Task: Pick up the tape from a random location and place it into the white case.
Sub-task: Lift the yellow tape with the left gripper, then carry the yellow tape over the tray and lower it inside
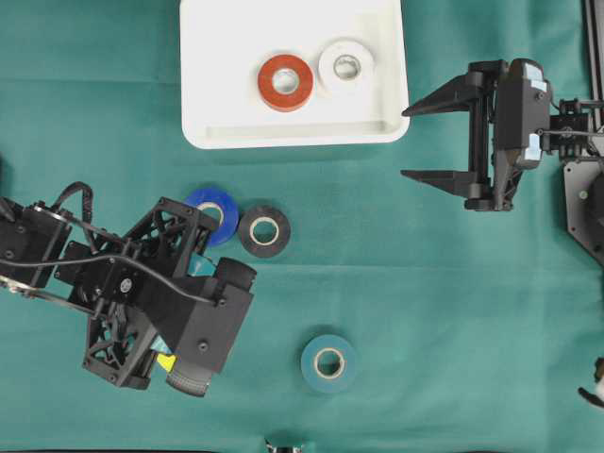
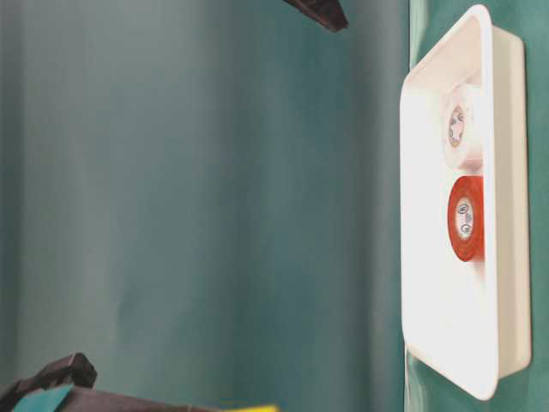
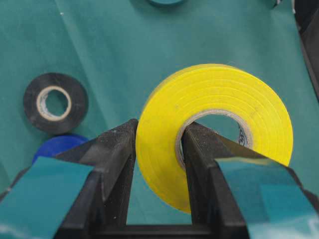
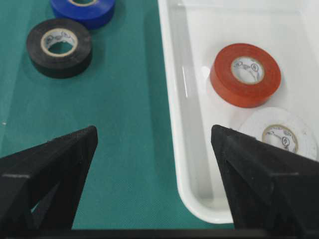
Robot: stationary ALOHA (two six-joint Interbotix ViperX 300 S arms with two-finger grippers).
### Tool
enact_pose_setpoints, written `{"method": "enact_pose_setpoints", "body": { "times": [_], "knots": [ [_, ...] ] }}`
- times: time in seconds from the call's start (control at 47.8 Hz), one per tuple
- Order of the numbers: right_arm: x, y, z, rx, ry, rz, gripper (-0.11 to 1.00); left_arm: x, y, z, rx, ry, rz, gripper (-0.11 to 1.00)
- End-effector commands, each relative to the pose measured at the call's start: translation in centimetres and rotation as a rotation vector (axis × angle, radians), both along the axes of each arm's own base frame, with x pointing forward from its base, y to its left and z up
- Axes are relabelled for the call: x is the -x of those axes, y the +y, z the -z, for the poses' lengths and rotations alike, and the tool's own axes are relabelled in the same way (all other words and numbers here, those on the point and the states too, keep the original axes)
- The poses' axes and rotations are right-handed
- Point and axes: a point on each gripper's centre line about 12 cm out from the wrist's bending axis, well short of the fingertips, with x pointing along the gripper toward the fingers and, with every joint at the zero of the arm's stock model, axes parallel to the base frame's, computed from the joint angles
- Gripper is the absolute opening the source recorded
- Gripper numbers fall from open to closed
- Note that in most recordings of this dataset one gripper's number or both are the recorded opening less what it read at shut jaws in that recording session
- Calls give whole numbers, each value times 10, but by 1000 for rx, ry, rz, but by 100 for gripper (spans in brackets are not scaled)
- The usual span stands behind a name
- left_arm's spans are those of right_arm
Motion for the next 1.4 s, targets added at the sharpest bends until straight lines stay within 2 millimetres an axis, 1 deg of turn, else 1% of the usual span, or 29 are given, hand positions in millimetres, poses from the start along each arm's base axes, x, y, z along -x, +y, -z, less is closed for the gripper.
{"method": "enact_pose_setpoints", "body": {
  "times": [0.0, 0.46, 0.565, 0.649, 0.795, 0.942, 1.004, 1.235, 1.381],
  "knots": [
    [-5, 0, -9, 3, -29, -1, 88, 3, 0, -19, 17, -51, 3, 23],
    [-5, -1, -9, 3, -26, 0, 88, 2, 1, -19, 20, -53, 0, 23],
    [-5, -1, -9, 3, -24, 0, 88, -1, 6, -20, 17, -61, -13, 23],
    [-5, -1, -9, 3, -24, 0, 88, -5, 14, -18, 15, -66, -38, 23],
    [-5, -1, -9, 3, -24, 0, 88, -14, 38, -16, 15, -79, -102, 23],
    [-4, -1, -8, 4, -12, 2, 88, -23, 72, -11, 12, -79, -193, 23],
    [-4, -1, -8, 4, -11, 2, 88, -26, 91, -10, 10, -83, -242, 23],
    [-3, -1, -7, 6, 2, 3, 88, -28, 148, -11, 5, -90, -389, 23],
    [-4, -1, -7, 10, 1, 1, 88, -26, 175, -11, -2, -91, -457, 23]
  ]
}}
